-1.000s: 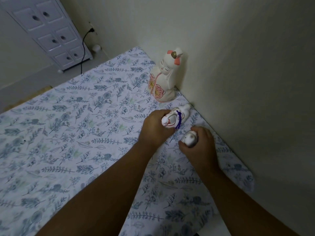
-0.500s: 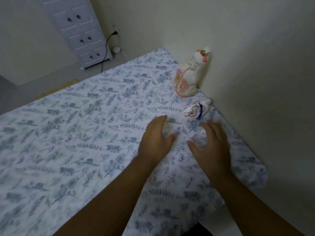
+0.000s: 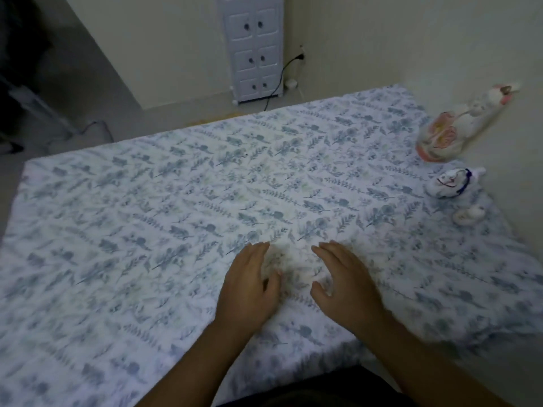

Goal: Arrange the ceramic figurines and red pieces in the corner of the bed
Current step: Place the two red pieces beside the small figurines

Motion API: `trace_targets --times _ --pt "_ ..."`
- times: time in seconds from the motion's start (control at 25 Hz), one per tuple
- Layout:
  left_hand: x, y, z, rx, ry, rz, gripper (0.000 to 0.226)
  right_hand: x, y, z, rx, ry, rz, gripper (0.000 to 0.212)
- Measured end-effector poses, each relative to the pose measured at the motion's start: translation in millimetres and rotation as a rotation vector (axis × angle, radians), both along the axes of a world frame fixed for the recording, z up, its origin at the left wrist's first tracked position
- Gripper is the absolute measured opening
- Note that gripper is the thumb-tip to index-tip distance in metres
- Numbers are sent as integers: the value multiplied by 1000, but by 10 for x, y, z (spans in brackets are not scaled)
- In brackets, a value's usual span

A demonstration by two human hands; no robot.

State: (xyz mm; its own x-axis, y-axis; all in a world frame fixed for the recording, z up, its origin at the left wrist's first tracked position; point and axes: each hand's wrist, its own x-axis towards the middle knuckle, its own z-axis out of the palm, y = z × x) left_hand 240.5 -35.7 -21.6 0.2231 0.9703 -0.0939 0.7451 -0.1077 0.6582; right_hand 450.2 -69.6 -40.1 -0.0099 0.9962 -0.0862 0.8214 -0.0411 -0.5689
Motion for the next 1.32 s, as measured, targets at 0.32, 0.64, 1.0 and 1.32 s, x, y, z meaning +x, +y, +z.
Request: trace_targets --times 0.32,0.64,1.0,1.32 --pt "-718 -316 -247 -157 -9 -5 51 -891 -45 -226 -201 156 143 64" --pt "-435 -115 -232 -214 -56 14 21 -755 28 -201 -129 252 -97 22" --pt "1550 326 -95 -80 -154 -394 15 1109 -198 -25 15 263 -550 26" --pt "3617 447 -316 31 -211 -637 35 2754 -430 -240 110 204 -970 20"
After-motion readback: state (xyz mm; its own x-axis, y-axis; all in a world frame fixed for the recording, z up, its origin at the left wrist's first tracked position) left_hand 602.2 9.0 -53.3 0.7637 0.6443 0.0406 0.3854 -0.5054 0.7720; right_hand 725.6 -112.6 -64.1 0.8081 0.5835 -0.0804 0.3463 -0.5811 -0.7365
